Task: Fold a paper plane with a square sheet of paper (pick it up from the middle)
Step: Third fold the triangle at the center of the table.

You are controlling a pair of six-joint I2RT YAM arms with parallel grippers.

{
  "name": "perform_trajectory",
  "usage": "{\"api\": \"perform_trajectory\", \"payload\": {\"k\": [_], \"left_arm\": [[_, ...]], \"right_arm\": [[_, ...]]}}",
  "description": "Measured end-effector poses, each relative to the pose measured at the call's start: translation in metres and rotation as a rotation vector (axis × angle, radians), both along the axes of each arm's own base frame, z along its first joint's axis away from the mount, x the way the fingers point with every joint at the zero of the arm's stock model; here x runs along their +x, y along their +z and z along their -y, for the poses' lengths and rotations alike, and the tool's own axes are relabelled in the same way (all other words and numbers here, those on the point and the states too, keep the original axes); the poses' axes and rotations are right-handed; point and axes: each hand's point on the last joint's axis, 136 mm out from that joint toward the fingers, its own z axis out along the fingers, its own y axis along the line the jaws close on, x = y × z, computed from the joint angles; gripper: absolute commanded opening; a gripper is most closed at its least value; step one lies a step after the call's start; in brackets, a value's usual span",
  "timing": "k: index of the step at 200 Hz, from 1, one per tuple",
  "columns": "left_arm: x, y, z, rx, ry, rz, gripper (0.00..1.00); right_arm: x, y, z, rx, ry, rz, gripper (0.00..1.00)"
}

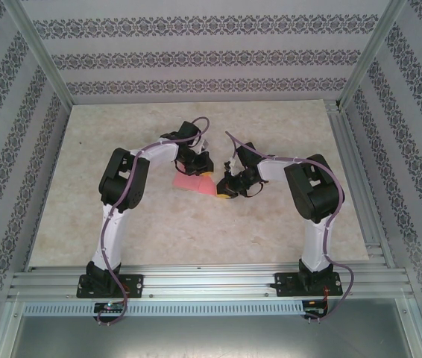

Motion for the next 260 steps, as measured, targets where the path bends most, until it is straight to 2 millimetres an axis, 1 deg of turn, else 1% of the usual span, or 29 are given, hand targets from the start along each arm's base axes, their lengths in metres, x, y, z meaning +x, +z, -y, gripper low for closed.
{"api": "perform_trajectory", "payload": {"k": [87,164,186,214,227,235,252,260], "left_arm": [[0.0,0.002,-0.001,-0.018,-0.044,0.026,0.16],[0.012,0.003,-0.019,-0.035,-0.026,0.034,0.19],[0.014,0.004,-0.021,-0.031,-0.029,0.042,0.19],[0.02,0.007,-0.026,-0.022,-0.025,0.056,0.24],[0.025,0.01,-0.032,-0.022,-0.014,0.065,0.25],[0.028,0.012,-0.035,-0.023,-0.006,0.069,0.28],[0.031,0.025,-0.041,-0.019,0.006,0.088,0.3],[0.032,0.036,-0.042,-0.022,0.009,0.106,0.31]], "right_arm": [[0.0,0.0,0.0,0.0,0.0,0.0,0.06],[0.0,0.0,0.0,0.0,0.0,0.0,0.07],[0.0,0.0,0.0,0.0,0.0,0.0,0.08],[0.001,0.005,-0.001,0.008,0.002,0.009,0.18],[0.002,0.009,-0.001,0.006,0.0,0.023,0.26],[0.004,0.013,0.0,0.004,-0.002,0.036,0.3],[0.009,0.03,0.002,-0.005,-0.011,0.081,0.38],[0.014,0.041,0.004,-0.013,-0.011,0.119,0.39]]}}
